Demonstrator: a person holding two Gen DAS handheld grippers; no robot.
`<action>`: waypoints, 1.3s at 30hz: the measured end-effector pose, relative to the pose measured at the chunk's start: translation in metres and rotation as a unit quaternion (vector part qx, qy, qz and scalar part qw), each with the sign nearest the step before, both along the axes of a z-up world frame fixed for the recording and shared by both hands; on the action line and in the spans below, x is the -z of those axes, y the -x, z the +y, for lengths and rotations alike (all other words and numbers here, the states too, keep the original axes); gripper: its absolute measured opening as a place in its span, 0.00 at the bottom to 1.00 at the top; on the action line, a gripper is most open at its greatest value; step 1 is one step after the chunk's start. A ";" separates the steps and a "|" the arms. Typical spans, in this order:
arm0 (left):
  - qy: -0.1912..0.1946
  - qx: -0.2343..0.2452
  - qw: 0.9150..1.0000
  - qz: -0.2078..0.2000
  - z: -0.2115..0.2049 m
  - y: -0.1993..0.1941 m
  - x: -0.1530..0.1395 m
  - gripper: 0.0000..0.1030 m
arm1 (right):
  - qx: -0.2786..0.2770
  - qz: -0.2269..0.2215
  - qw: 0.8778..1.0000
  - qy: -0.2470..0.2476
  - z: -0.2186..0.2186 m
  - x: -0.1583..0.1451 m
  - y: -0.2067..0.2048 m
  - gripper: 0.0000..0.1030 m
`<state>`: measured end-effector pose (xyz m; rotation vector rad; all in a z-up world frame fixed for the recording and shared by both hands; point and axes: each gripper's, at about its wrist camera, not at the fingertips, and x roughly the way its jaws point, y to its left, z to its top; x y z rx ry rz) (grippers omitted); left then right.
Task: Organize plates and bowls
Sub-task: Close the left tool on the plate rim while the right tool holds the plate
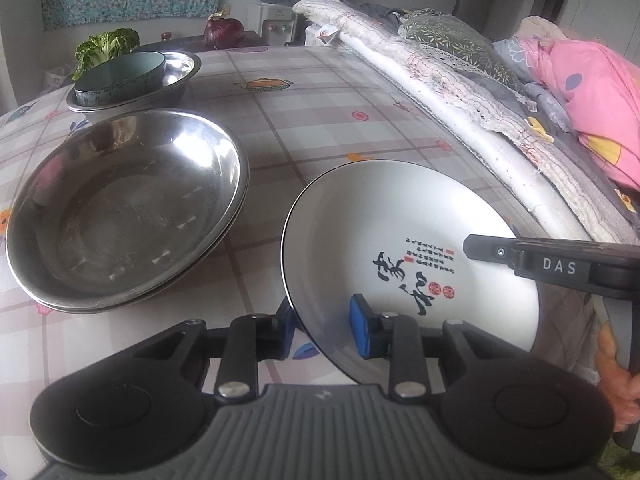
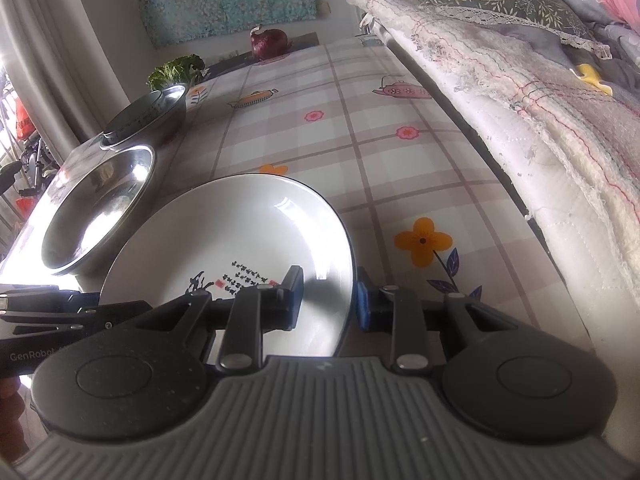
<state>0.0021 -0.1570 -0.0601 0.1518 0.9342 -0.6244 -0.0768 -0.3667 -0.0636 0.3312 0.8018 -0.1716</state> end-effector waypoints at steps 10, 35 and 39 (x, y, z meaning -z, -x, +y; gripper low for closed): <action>-0.012 0.003 1.000 0.003 0.005 0.006 -0.002 0.28 | -0.013 0.002 1.000 0.005 0.008 -0.001 0.011 0.25; -0.013 0.002 1.000 -0.022 0.003 0.012 -0.010 0.35 | -0.007 -0.005 0.999 0.051 0.027 -0.013 0.013 0.30; -0.009 0.003 1.000 -0.016 0.004 0.013 -0.009 0.35 | -0.007 -0.007 0.999 0.053 0.028 -0.015 0.013 0.30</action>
